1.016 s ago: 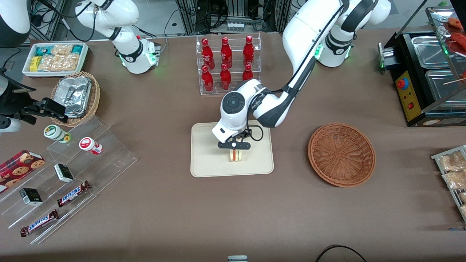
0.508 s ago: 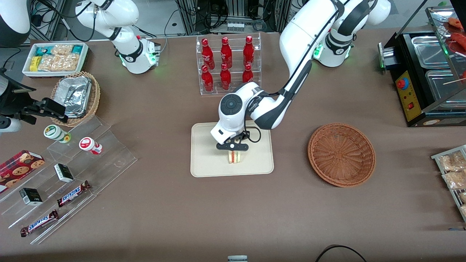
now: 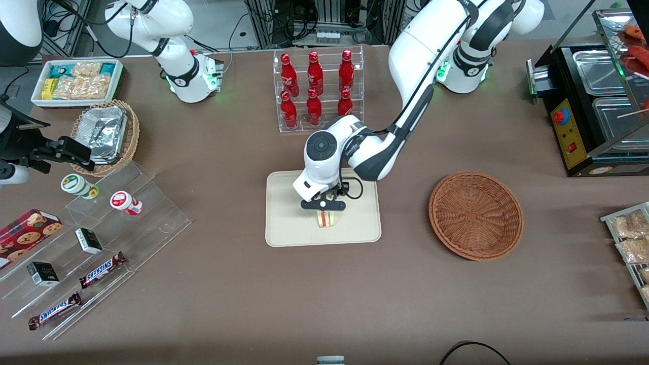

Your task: Place sandwich from basket to tray

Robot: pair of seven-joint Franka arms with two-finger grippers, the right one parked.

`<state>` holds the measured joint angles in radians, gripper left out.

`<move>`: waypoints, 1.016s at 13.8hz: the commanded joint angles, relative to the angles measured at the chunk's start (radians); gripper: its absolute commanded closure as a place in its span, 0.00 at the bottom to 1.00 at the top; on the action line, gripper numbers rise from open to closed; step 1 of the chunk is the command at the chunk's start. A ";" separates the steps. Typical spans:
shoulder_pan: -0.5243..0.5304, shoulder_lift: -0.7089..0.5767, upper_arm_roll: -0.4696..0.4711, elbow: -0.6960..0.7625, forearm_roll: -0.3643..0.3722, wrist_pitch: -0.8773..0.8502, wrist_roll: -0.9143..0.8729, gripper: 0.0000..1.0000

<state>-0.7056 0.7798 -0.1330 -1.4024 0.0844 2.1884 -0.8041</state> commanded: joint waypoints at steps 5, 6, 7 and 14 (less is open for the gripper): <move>-0.005 -0.163 0.076 -0.003 0.003 -0.022 -0.110 0.00; -0.005 -0.192 0.104 -0.012 0.003 -0.050 -0.133 0.00; -0.006 -0.221 0.128 -0.020 0.003 -0.071 -0.138 0.00; 0.118 -0.496 0.188 -0.118 -0.006 -0.292 -0.006 0.00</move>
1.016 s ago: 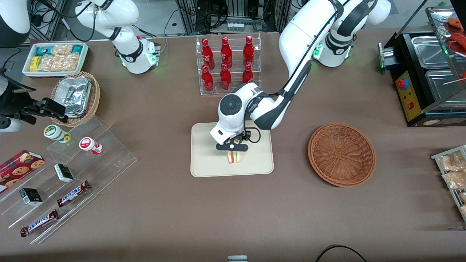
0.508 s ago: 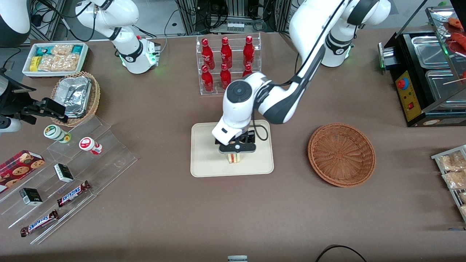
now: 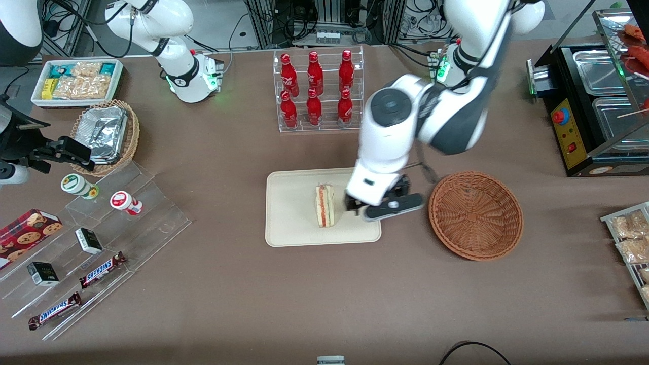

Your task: Place sandwich from basket to tray

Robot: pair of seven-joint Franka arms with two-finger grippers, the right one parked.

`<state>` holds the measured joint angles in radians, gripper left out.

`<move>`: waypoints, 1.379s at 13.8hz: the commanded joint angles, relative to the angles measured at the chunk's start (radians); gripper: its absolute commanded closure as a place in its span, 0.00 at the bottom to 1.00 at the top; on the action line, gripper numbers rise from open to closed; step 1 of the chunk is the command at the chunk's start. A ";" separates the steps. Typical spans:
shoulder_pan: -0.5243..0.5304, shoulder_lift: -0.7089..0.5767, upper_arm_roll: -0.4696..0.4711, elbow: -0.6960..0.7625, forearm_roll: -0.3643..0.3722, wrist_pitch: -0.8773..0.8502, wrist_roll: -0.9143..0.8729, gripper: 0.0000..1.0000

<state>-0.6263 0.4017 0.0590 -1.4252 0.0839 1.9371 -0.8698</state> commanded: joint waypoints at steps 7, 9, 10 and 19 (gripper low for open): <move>0.195 -0.328 -0.001 -0.195 -0.018 -0.245 0.371 0.00; 0.267 -0.366 -0.001 -0.193 -0.019 -0.291 0.483 0.00; 0.298 -0.380 -0.001 -0.187 -0.024 -0.321 0.542 0.00; 0.485 -0.439 0.016 -0.106 -0.052 -0.447 0.808 0.00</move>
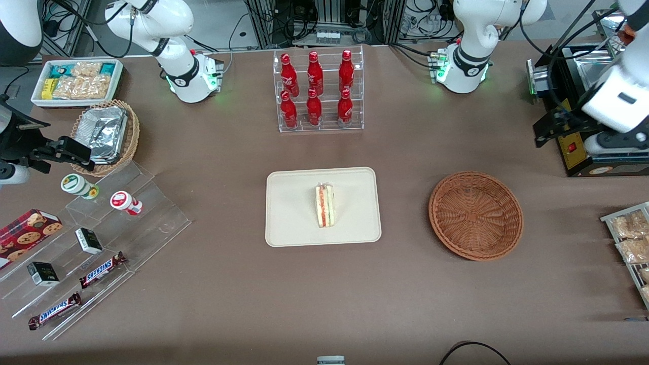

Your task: Place sandwich from basket to tray

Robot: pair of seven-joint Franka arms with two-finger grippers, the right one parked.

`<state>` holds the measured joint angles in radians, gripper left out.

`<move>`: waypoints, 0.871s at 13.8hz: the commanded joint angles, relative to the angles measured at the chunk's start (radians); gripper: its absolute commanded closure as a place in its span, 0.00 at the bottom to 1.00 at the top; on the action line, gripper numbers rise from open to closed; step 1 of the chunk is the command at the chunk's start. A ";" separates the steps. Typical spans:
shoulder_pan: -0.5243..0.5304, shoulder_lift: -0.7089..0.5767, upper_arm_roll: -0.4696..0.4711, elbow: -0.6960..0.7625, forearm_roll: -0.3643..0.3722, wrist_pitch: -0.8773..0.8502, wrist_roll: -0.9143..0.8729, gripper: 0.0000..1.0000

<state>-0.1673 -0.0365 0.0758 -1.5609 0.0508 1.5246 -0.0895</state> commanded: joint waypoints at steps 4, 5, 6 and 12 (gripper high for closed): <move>0.063 0.046 -0.019 0.077 -0.034 -0.038 0.020 0.00; 0.083 0.064 -0.034 0.082 -0.037 -0.038 0.022 0.00; 0.125 0.069 -0.068 0.099 -0.040 -0.037 0.027 0.00; 0.161 0.089 -0.111 0.130 -0.039 -0.044 0.027 0.00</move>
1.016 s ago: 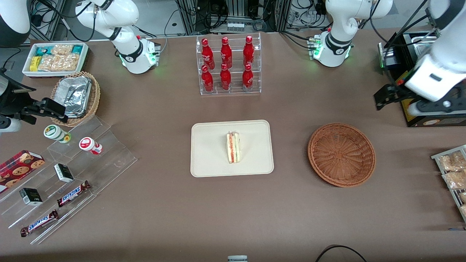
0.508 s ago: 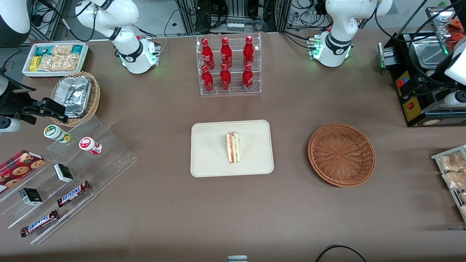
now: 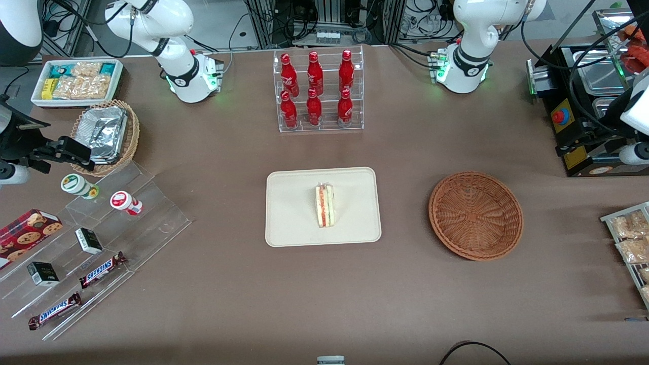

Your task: Place sandwich from basket to tray

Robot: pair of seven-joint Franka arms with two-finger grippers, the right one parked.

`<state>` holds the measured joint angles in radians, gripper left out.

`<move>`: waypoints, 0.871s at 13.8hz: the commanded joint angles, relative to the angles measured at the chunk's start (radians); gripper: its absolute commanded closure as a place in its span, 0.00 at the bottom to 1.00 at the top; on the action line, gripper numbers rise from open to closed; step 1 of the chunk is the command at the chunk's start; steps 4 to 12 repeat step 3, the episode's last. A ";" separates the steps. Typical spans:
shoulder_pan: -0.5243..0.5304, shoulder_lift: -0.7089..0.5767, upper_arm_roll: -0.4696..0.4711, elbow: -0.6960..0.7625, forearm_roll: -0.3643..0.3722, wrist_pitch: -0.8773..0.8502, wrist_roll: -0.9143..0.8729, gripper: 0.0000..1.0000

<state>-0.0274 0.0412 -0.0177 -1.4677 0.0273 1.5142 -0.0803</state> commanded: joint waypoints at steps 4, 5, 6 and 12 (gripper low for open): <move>0.020 0.008 -0.019 0.035 -0.014 -0.037 0.024 0.00; 0.020 0.008 -0.019 0.035 -0.014 -0.037 0.024 0.00; 0.020 0.008 -0.019 0.035 -0.014 -0.037 0.024 0.00; 0.020 0.008 -0.019 0.035 -0.014 -0.037 0.024 0.00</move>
